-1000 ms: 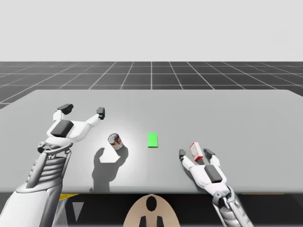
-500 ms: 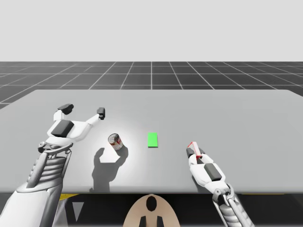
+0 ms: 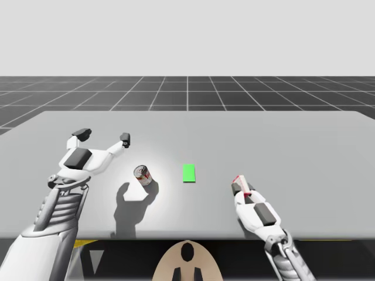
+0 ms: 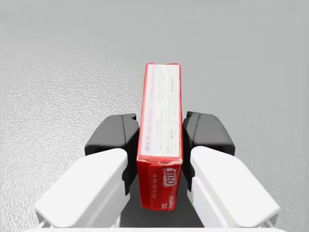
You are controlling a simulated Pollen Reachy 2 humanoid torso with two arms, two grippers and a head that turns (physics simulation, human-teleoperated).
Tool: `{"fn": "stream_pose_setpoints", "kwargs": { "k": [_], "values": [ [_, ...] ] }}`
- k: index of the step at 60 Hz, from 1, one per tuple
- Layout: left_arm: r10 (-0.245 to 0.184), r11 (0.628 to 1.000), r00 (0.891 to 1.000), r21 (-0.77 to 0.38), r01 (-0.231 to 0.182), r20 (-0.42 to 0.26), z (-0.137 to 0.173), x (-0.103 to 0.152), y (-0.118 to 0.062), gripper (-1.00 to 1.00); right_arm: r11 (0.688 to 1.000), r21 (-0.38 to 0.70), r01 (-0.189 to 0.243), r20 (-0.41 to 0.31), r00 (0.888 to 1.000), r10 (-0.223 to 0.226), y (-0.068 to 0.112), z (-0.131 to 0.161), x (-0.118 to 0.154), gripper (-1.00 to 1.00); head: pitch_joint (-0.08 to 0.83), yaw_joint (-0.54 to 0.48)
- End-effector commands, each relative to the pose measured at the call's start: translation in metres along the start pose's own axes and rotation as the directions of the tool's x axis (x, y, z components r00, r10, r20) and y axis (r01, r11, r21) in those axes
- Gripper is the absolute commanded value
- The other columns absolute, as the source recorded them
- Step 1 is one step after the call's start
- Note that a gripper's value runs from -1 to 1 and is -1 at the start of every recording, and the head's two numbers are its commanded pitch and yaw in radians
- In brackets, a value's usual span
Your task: Look at the card. If it is red, pick the object on the left. If it is green, pick the object on the right.
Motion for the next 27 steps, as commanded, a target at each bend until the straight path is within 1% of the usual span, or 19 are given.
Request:
{"fn": "stream_pose_setpoints", "kwargs": {
  "k": [1,4,5,7,10,11,14,15,18,20,22,24,25,26,27],
  "values": [
    [0.001,1.0,1.0,0.001,-0.001,0.0,0.0,0.0,0.001,-1.0,1.0,0.012,0.003,0.088,0.996,-0.004,0.005,0.008,0.028,1.0,0.299,-0.41],
    [0.001,1.0,1.0,0.001,-0.001,-0.001,-0.001,0.0,0.001,-1.0,1.0,0.011,-0.002,0.121,0.993,0.0,0.004,0.011,0.043,1.0,0.297,-0.41],
    [0.001,1.0,1.0,0.001,-0.001,-0.001,-0.001,0.0,0.001,-1.0,1.0,0.011,-0.002,0.121,0.993,0.0,0.004,0.011,0.043,1.0,0.297,-0.41],
    [0.001,1.0,1.0,0.001,-0.001,-0.001,-0.001,0.0,0.001,-1.0,1.0,0.012,-0.009,0.165,0.986,0.007,0.003,0.016,0.062,1.0,0.297,-0.41],
    [0.001,1.0,1.0,0.002,-0.001,-0.001,-0.001,0.0,0.001,-1.0,1.0,0.01,-0.014,0.192,0.981,0.011,0.003,0.019,0.074,1.0,0.295,-0.41],
    [0.002,1.0,1.0,0.002,-0.002,-0.001,-0.001,0.0,0.001,-1.0,1.0,0.007,-0.018,0.219,0.976,0.016,0.002,0.022,0.086,1.0,0.294,-0.41],
    [0.003,1.0,1.0,0.003,-0.003,-0.001,-0.001,0.001,0.001,-1.0,1.0,-0.002,-0.03,0.251,0.967,0.029,0.001,0.025,0.097,1.0,0.294,-0.41],
    [0.004,1.0,1.0,0.004,-0.004,0.0,-0.001,0.001,0.001,-1.0,0.999,-0.014,-0.042,0.286,0.957,0.045,0.0,0.028,0.109,1.0,0.293,-0.41],
    [0.004,1.0,1.0,0.003,-0.004,0.0,-0.001,0.001,0.002,-1.0,0.999,-0.021,-0.048,0.318,0.947,0.052,-0.002,0.032,0.121,1.0,0.291,-0.41],
    [0.004,1.0,1.0,0.003,-0.004,0.0,-0.001,0.001,0.002,-1.0,0.998,-0.033,-0.057,0.364,0.929,0.065,-0.003,0.037,0.138,1.0,0.289,-0.41],
    [0.004,1.0,1.0,0.004,-0.004,0.0,-0.001,0.001,0.002,-1.0,0.998,-0.036,-0.06,0.385,0.92,0.069,-0.003,0.04,0.146,1.0,0.287,-0.41],
    [0.004,1.0,1.0,0.004,-0.004,0.0,-0.001,0.001,0.002,-1.0,0.996,-0.047,-0.07,0.43,0.899,0.083,-0.003,0.046,0.162,1.0,0.282,-0.41],
    [0.005,1.0,1.0,0.004,-0.005,0.0,-0.001,0.001,0.002,-1.0,0.996,-0.052,-0.073,0.44,0.894,0.088,-0.003,0.047,0.165,1.0,0.282,-0.41],
    [0.005,1.0,1.0,0.004,-0.005,0.001,-0.001,0.001,0.002,-1.0,0.995,-0.06,-0.079,0.461,0.882,0.098,-0.003,0.05,0.172,1.0,0.28,-0.42],
    [0.005,1.0,1.0,0.004,-0.005,0.001,-0.001,0.001,0.002,-1.0,0.995,-0.063,-0.083,0.471,0.876,0.103,-0.003,0.052,0.175,1.0,0.279,-0.42]
  ]
}}
